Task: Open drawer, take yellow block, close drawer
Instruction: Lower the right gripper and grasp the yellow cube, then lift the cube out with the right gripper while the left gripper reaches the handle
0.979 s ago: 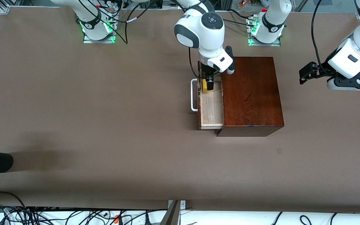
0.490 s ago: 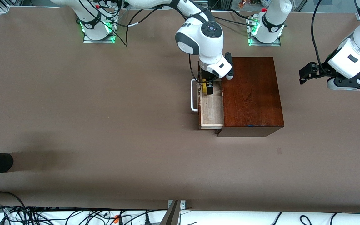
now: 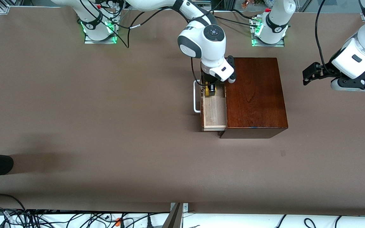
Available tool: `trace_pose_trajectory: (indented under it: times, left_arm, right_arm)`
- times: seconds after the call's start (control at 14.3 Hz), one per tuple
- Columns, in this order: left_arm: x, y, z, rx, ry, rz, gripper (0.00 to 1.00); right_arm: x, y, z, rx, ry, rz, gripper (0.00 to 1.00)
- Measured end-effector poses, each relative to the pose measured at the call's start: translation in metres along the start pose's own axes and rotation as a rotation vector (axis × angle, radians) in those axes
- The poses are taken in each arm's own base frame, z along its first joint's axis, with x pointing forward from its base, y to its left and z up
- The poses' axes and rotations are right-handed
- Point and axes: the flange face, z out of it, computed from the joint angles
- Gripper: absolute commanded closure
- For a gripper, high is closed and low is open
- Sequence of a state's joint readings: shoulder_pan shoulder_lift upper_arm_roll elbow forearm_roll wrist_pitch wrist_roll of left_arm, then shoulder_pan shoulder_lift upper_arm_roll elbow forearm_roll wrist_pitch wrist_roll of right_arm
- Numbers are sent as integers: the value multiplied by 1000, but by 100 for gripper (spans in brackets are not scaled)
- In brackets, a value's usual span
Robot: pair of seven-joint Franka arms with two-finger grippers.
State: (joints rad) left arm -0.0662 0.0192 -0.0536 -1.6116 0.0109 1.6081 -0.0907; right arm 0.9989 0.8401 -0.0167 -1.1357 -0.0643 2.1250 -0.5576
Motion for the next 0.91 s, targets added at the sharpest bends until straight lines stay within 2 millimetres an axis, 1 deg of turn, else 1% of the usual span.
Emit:
trace_pose_trajectory:
  times: [0.07, 0.14, 0.21, 0.35, 0.49, 0.56, 0.7, 0.77, 0.84, 0.91]
  left_arm:
    - [0, 0, 0, 0, 1, 0, 0]
    - [0, 0, 0, 0, 1, 0, 0]
    - [0, 0, -1, 0, 1, 0, 0]
    - [0, 0, -1, 0, 2, 1, 0]
    - [0, 1, -1, 0, 1, 2, 0]
    - [0, 1, -1, 0, -3, 2, 0]
    - [-2, 2, 1, 2, -17, 4, 0]
    - [-4, 5, 2, 3, -35, 11, 0]
    - [-8, 10, 6, 6, -72, 34, 0]
    - [-13, 20, 11, 7, -118, 87, 0]
  right_arm:
    - [0, 1, -2, 0, -1, 9, 100]
    - [0, 2, -6, 2, -6, 23, 100]
    - [2, 4, -14, 5, -12, 44, 100]
    - [2, 12, -43, 16, -23, 80, 100]
    - [-6, 29, -82, 38, -3, 127, 100]
    - [-14, 41, -101, 40, 10, 149, 100]
    - [-38, 65, -133, 52, 14, 199, 100]
    - [-55, 78, -146, 66, 0, 227, 100]
    - [-76, 93, -155, 81, -26, 267, 100]
    - [-102, 113, -158, 107, -55, 322, 100]
